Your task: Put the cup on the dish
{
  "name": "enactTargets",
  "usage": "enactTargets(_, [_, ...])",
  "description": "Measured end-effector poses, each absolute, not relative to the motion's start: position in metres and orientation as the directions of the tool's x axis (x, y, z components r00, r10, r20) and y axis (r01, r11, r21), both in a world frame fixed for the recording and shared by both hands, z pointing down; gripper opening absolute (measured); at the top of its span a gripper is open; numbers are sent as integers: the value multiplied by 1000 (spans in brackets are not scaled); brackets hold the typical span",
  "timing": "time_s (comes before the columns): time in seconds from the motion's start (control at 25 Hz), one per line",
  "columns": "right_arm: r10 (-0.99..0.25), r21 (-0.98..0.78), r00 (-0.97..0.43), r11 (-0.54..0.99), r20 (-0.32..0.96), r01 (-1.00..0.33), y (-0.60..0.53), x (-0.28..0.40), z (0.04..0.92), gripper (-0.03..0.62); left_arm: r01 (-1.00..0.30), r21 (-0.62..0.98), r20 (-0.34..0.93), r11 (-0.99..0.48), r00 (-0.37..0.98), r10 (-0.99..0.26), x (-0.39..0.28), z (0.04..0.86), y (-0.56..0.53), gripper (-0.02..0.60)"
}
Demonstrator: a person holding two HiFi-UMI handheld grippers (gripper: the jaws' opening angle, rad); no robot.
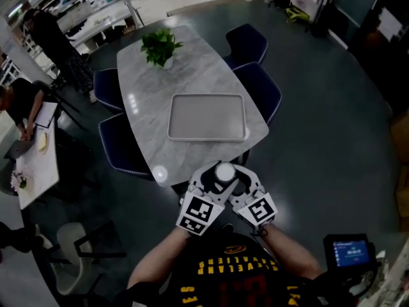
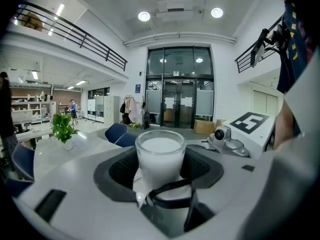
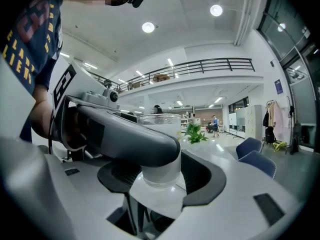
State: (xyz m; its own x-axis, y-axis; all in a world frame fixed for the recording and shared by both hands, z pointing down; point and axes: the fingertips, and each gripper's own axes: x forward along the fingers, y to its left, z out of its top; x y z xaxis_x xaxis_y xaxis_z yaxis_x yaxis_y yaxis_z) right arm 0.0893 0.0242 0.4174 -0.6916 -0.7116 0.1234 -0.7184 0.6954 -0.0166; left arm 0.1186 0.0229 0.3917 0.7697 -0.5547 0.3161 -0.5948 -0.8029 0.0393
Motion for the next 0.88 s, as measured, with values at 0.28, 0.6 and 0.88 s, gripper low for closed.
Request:
enactTargets(0.28, [-753,-15,-640,646,154,-763,-38,80,422,258,-543,53,339,-838,799,-496,109,396,-38,264])
enactTargets(0.6, [-777,25,-602,616,185,-787,-90,50,426,258,-507,58,360,-860,814,-455,77,401,-88,264])
enactTargets(0.88, [-783,14,-588,603,203,-798,-117,37,439,258,-492,67,387,-868,815,-432,66,422,-113,264])
